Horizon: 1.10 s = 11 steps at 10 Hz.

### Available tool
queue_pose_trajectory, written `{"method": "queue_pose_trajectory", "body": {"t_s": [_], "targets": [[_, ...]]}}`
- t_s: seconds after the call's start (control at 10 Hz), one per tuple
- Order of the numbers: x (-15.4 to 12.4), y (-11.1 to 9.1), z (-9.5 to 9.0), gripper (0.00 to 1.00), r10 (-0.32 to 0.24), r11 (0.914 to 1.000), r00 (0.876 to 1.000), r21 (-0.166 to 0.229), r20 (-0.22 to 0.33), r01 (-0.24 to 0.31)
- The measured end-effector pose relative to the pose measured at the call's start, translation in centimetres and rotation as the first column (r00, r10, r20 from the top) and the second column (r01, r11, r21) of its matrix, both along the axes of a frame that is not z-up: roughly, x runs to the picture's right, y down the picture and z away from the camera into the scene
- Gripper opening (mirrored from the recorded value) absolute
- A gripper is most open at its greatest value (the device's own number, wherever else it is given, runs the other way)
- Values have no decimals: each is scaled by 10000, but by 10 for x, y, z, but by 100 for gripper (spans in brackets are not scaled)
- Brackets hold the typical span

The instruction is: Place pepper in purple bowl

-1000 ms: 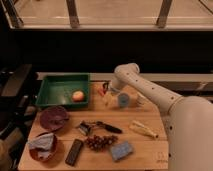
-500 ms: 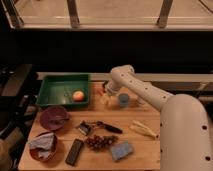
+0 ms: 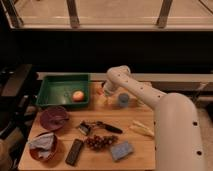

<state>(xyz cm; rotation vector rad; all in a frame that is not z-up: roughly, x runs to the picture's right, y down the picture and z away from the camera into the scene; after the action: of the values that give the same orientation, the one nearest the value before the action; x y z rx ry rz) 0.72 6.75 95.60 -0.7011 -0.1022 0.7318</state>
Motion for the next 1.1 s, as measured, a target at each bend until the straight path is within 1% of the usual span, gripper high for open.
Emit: {"method": "queue_pose_trajectory", "body": {"t_s": [0.1,0.2,0.3,0.4,0.5,0.7,0.8,0.9,1.0,1.1], "targets": [[-2,3,4,69,37,9999,10000,-121,-11,-37],[-2,5,6,64,52,9999,10000,-164,-61,-53],[-2,6,7,54,19,9999,9999,-126,-109,-20],[-2,5,6,42,23,9999,9999,-105,-106,-24],[-2,5,6,35,22,10000,9999,-92,-102,-23],[-1,4,5,13,21,10000,9999,-91,-108,-22],[-2,7,2,5,-12,9999,10000,-115,-77,11],[0,6,3,0,-14,10000,9999,-89,-122,12],[0,5,-1,0,-94,9999,9999,61,-78,94],[6,1,-10,0,-212,9993,9997,304,-84,214]]}}
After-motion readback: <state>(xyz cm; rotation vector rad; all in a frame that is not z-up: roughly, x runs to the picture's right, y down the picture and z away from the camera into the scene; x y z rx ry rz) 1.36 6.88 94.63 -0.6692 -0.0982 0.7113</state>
